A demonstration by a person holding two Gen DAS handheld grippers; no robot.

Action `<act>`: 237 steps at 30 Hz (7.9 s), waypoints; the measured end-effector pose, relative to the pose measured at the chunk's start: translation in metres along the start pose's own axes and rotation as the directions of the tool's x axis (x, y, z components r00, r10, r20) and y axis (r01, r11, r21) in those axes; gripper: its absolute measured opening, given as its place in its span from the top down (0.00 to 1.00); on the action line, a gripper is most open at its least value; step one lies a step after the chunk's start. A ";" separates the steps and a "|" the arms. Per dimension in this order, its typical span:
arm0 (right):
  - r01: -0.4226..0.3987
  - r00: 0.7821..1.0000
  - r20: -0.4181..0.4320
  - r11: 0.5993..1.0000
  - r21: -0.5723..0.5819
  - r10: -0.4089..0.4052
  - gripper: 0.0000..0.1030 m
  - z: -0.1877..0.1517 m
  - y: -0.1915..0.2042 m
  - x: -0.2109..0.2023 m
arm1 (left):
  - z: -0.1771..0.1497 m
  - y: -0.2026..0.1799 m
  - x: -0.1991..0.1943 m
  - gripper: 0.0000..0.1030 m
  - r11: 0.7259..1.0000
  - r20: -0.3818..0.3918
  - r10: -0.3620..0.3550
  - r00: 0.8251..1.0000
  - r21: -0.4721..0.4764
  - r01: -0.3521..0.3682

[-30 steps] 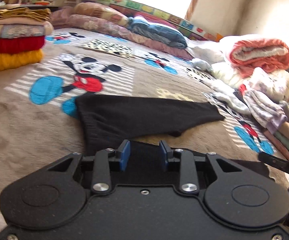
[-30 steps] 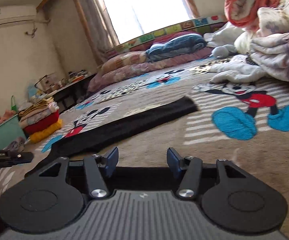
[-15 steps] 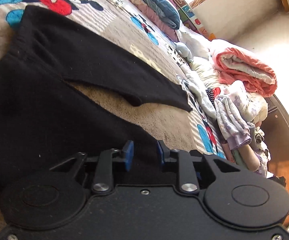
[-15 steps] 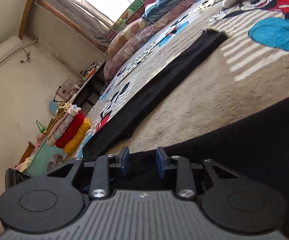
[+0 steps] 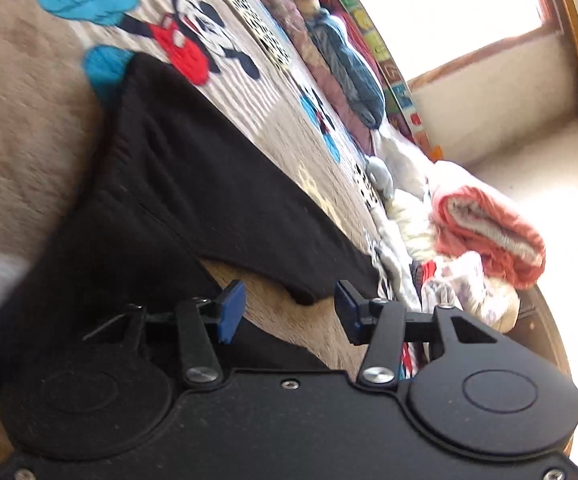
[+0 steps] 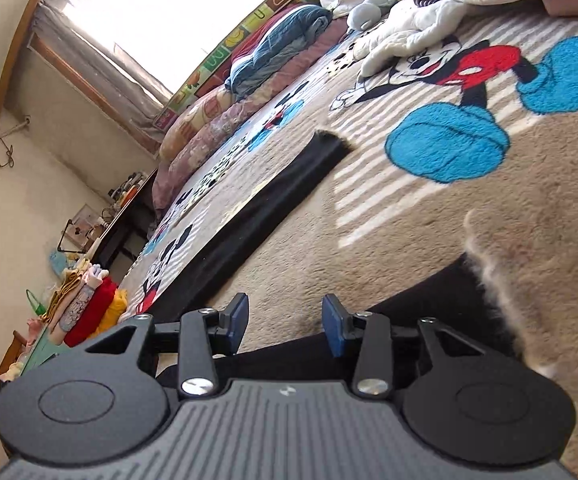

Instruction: Fold clothes

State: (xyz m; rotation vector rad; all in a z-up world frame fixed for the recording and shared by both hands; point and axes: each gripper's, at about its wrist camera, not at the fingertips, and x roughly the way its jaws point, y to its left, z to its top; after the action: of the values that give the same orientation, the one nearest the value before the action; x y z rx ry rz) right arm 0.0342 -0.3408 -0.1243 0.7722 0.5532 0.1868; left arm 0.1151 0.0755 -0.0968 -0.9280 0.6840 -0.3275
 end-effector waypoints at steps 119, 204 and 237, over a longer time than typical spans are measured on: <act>0.068 0.783 -0.035 0.141 -0.988 -0.621 0.96 0.142 0.147 0.225 | 0.115 -0.008 0.033 0.86 0.669 0.019 0.344 0.939 0.697 -0.259; 0.066 0.977 -0.092 0.682 -0.728 -0.193 0.36 -0.017 0.173 0.152 | 0.084 -0.022 0.047 0.83 0.653 -0.053 0.336 0.940 0.732 -0.192; -0.121 0.984 0.175 0.885 0.450 0.045 0.71 0.092 -0.058 0.137 | 0.111 0.001 0.041 0.74 0.796 -0.035 0.256 0.966 0.575 -0.190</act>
State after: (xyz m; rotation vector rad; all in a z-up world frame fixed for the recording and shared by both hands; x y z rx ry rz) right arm 0.1965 -0.3897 -0.1669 1.2648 0.4133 0.0701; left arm 0.2197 0.1226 -0.0684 -0.2501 0.7342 -0.3467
